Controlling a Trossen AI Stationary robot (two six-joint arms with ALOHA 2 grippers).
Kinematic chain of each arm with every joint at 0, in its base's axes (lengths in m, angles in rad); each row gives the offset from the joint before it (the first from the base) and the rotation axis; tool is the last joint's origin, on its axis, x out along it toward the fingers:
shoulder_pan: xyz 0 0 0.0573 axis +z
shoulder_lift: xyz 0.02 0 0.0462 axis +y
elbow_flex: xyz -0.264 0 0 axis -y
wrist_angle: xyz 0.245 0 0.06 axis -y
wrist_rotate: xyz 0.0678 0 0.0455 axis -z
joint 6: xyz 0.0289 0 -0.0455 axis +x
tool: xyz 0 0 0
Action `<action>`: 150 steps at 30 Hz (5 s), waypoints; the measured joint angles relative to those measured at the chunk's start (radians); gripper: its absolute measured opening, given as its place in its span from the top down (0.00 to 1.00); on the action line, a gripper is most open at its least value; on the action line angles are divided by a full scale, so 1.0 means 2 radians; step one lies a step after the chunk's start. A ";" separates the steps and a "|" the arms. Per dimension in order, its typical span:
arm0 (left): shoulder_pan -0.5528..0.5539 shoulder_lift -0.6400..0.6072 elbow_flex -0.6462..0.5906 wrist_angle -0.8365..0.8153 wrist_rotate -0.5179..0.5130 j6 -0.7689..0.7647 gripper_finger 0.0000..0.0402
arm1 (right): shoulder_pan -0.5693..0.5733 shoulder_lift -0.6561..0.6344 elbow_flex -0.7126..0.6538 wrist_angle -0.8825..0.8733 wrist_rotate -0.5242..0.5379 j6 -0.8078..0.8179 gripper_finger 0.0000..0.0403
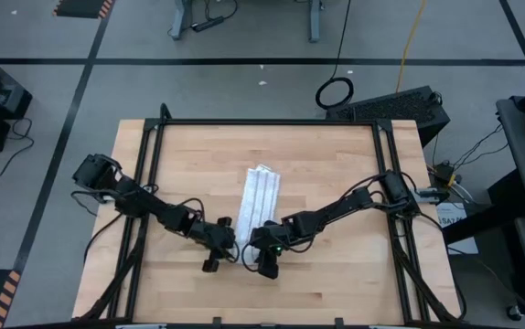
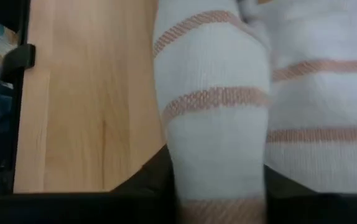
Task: Roll towel into tight, uniform cylinder
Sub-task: Roll the white brown kitchen towel
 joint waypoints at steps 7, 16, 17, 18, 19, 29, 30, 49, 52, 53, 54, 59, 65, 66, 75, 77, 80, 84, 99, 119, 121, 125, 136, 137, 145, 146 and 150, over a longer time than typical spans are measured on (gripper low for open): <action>0.027 0.000 -0.001 0.004 0.085 -0.047 0.90 | 0.009 -0.053 0.000 -0.087 -0.001 -0.019 0.43; 0.060 0.001 -0.001 0.003 0.156 -0.100 0.86 | 0.041 -0.106 0.000 -0.099 0.092 -0.080 0.27; 0.064 0.001 -0.001 0.003 0.167 -0.110 0.86 | 0.049 -0.102 0.000 -0.091 0.107 -0.084 0.27; 0.069 0.001 -0.001 0.003 0.178 -0.115 0.86 | 0.057 -0.097 0.000 -0.082 0.122 -0.086 0.27; 0.073 0.001 -0.001 0.003 0.186 -0.121 0.86 | 0.064 -0.091 0.000 -0.076 0.142 -0.087 0.27; 0.082 0.001 -0.001 0.001 0.199 -0.115 0.86 | 0.085 -0.039 -0.001 -0.047 0.236 -0.107 0.10; 0.083 0.001 -0.001 -0.001 0.200 -0.115 0.86 | 0.085 -0.037 -0.001 -0.041 0.236 -0.116 0.08; 0.083 0.000 -0.002 -0.019 0.196 -0.113 0.85 | 0.075 -0.013 0.000 -0.001 0.210 -0.178 0.01; 0.083 0.000 -0.007 -0.017 0.196 -0.113 0.85 | 0.073 -0.006 -0.001 0.009 0.215 -0.178 0.01; 0.083 0.000 -0.008 -0.016 0.196 -0.115 0.85 | 0.073 -0.005 -0.001 0.009 0.215 -0.180 0.01; 0.083 0.000 -0.009 -0.016 0.196 -0.118 0.85 | 0.073 -0.005 -0.001 0.006 0.215 -0.182 0.01; 0.085 0.000 -0.012 -0.015 0.195 -0.126 0.85 | 0.070 0.003 -0.001 0.006 0.220 -0.180 0.04; 0.086 0.001 -0.013 -0.003 0.194 -0.140 0.85 | 0.069 0.009 -0.001 0.012 0.219 -0.175 0.19; 0.086 0.001 -0.013 -0.002 0.193 -0.140 0.85 | 0.068 0.009 -0.001 0.013 0.219 -0.171 0.23; 0.086 0.001 -0.013 -0.001 0.188 -0.162 0.85 | 0.052 0.011 -0.001 0.015 0.181 -0.134 0.62; 0.086 0.001 -0.013 0.000 0.183 -0.177 0.85 | 0.050 0.011 -0.001 0.015 0.181 -0.128 0.69; 0.085 -0.001 -0.012 0.000 0.179 -0.179 0.84 | 0.045 0.011 -0.001 0.015 0.170 -0.127 0.77; 0.085 -0.013 -0.013 -0.004 0.183 -0.192 0.75 | 0.039 0.011 -0.001 0.017 0.155 -0.125 0.85; 0.074 -0.186 -0.013 -0.151 0.153 -0.192 0.30 | 0.022 0.012 0.000 0.025 0.106 -0.061 0.91; -0.121 -0.143 -0.012 -0.063 -0.226 -0.050 0.30 | -0.057 0.018 0.000 0.039 -0.087 0.021 0.91; -0.110 -0.122 -0.012 -0.074 -0.223 -0.077 0.29 | -0.066 0.023 0.000 0.039 -0.117 0.032 0.91; -0.096 -0.103 -0.012 -0.048 -0.205 -0.078 0.23 | -0.078 0.026 0.000 0.037 -0.146 0.041 0.91; -0.088 -0.082 -0.011 0.000 -0.221 -0.033 0.04 | -0.095 0.027 -0.001 0.038 -0.184 0.065 0.91; -0.087 -0.076 -0.011 -0.003 -0.222 -0.030 0.04 | -0.095 0.027 -0.001 0.039 -0.184 0.069 0.91; -0.084 -0.034 -0.011 -0.002 -0.222 -0.004 0.05 | -0.095 0.027 -0.001 0.041 -0.185 0.083 0.91; -0.084 -0.031 -0.012 -0.002 -0.222 0.000 0.07 | -0.095 0.027 -0.001 0.041 -0.185 0.084 0.91; -0.083 -0.020 -0.012 0.002 -0.224 0.019 0.17 | -0.095 0.027 -0.001 0.042 -0.185 0.084 0.91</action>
